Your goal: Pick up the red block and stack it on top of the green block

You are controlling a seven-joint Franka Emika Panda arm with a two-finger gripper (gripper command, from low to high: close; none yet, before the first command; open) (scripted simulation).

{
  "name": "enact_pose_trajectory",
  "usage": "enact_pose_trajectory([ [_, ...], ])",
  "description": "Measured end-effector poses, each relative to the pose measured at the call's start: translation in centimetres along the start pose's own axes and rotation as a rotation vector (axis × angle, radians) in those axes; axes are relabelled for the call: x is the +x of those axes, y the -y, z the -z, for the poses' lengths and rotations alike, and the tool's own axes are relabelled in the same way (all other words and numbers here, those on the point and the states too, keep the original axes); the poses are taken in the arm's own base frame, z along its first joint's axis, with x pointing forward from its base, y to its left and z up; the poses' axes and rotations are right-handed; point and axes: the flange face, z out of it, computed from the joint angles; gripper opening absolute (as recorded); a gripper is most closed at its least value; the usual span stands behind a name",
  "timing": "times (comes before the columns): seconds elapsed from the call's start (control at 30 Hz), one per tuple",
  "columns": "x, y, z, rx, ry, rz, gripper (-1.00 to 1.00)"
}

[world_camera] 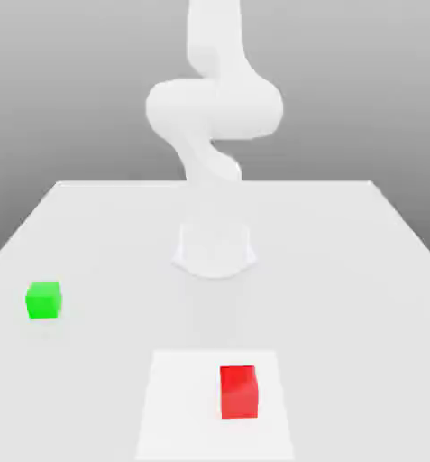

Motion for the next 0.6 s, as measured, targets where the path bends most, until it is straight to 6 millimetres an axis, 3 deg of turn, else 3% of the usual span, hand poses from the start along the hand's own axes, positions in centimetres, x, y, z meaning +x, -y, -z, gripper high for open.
enact_pose_trajectory([
  [0.13, -2.0, -1.2, -9.4, -0.097, 0.099, 0.009, 0.0],
  [0.3, -6.1, -4.2, -19.6, -0.213, 0.219, 0.021, 0.0],
  [0.47, -11.5, -8.8, -27.9, -0.329, 0.338, 0.034, 0.0],
  [0.6, -16.7, -13.3, -33.0, -0.42, 0.434, 0.045, 0.0],
])
